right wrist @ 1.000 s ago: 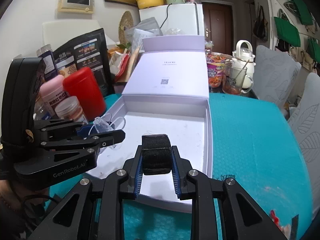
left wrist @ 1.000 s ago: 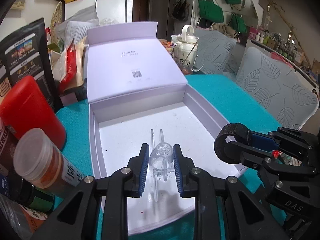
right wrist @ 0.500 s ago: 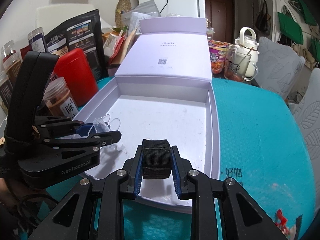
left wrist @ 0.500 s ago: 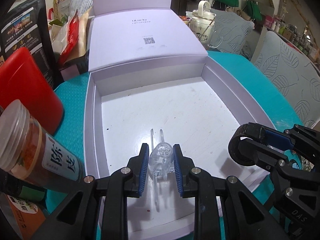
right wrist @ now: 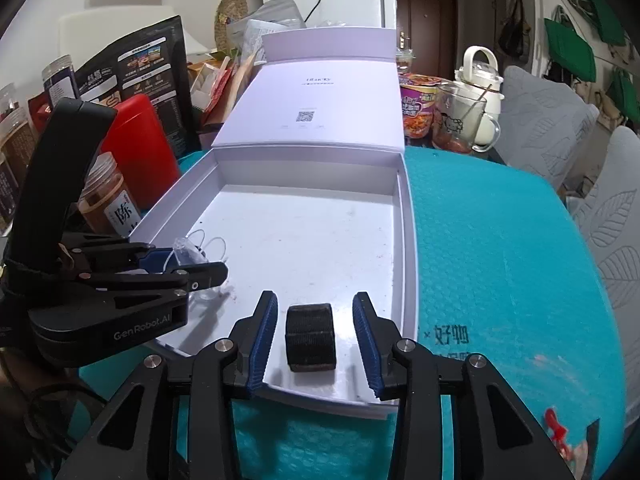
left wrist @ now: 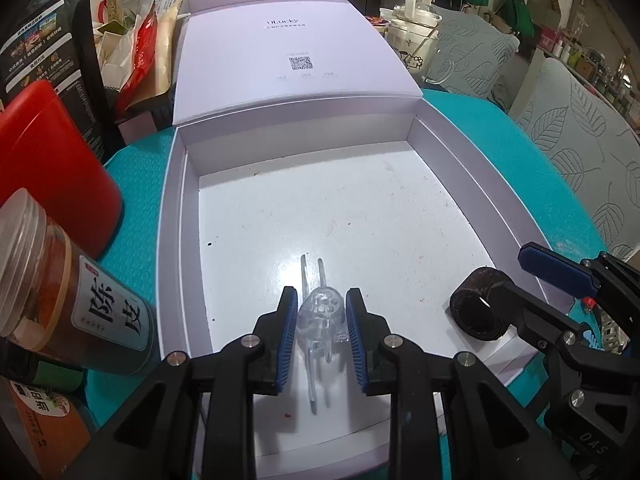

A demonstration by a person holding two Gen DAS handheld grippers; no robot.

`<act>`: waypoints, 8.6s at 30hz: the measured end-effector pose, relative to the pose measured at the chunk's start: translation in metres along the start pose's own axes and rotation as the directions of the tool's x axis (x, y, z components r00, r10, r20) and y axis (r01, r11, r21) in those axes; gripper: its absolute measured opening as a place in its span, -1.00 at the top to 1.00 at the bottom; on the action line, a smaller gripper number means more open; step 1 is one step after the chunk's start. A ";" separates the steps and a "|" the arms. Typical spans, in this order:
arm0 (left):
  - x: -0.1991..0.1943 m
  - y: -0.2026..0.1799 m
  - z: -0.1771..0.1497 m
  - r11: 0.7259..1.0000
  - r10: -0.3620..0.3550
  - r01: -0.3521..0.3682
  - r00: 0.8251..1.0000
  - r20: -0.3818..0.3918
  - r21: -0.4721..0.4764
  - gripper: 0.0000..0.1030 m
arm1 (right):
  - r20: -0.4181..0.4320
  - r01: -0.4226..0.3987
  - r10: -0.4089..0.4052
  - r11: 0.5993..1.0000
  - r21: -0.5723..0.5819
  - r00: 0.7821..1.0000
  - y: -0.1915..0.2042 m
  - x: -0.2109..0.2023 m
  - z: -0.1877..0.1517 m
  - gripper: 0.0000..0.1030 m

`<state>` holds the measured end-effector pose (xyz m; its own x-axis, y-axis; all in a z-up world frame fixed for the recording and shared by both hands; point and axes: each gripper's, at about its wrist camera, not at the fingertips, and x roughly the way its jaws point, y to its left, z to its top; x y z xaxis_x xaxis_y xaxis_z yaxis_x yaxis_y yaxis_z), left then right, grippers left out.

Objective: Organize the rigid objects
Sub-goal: 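Lower both items into the white box and open both grippers, then withdraw both grippers from the box back over the table items, then grasp the black claw hair clip with the left gripper, then grasp the cream claw hair clip with the right gripper, then carry both claw clips toward the open white box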

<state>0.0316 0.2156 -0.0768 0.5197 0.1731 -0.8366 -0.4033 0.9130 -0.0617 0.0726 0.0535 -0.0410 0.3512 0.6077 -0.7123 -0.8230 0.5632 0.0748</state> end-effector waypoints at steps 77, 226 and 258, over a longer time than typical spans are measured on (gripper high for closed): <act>-0.185 -0.133 -0.092 0.950 -0.230 0.176 0.954 0.195 0.259 -0.92 | 0.228 0.318 -0.371 0.918 0.238 0.900 -0.015 -0.262 -0.112 -0.66; -0.143 0.011 -0.149 0.997 0.006 0.004 0.992 0.129 -0.071 0.63 | 0.053 -0.124 0.126 0.992 -0.029 0.991 0.051 -0.107 -0.108 0.61; -0.158 0.012 -0.062 0.998 -0.056 0.064 0.960 0.276 -0.019 0.64 | 0.126 -0.139 0.150 0.986 -0.086 0.981 0.050 -0.115 -0.016 0.61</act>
<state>-0.1019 0.1760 0.0207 0.7290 0.2168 -0.6493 -0.3838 0.9149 -0.1254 -0.0159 0.0031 0.0333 0.2777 0.7509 -0.5992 -0.8993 0.4225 0.1128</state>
